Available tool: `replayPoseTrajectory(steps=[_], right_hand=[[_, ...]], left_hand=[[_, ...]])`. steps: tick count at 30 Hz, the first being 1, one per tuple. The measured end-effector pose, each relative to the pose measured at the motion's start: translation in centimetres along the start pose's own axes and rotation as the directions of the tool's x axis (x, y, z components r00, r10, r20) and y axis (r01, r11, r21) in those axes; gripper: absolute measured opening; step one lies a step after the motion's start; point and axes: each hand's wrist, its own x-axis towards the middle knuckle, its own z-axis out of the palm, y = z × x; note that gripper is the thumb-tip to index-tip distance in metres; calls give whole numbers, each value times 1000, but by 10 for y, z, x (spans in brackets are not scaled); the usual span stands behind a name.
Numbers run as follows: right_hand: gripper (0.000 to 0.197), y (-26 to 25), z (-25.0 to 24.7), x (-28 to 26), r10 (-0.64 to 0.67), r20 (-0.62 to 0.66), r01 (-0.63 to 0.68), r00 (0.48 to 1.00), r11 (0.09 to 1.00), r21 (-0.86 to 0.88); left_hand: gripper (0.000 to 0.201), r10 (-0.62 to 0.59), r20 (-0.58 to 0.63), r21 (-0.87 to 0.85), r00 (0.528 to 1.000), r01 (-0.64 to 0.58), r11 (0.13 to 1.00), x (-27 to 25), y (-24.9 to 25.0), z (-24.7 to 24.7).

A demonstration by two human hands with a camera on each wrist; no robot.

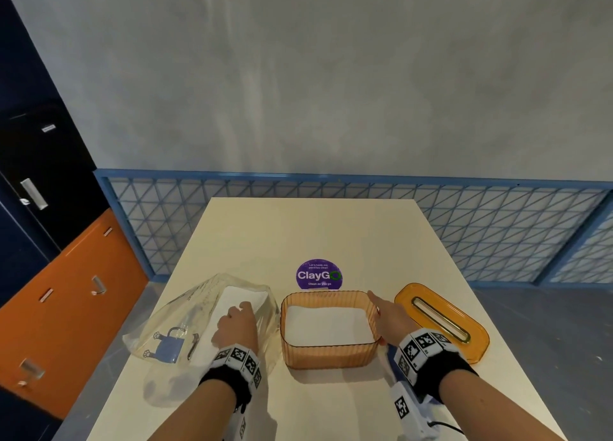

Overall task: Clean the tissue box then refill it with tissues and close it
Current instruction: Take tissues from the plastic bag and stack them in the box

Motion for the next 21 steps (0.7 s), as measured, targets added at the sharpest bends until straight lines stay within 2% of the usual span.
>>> replayPoseTrajectory(steps=[4, 8, 21], right_hand=[[59, 0, -1, 0, 7, 3, -7, 1000, 1000, -20], [60, -1, 0, 0, 12, 9, -12, 1000, 1000, -17], [59, -6, -4, -4, 33, 21, -33, 999, 999, -41]], left_hand=[[39, -21, 29, -115, 999, 24, 993, 3, 4, -4], [35, -34, 69, -134, 997, 43, 990, 5, 6, -3], [36, -29, -20, -131, 999, 26, 991, -1, -2, -4]])
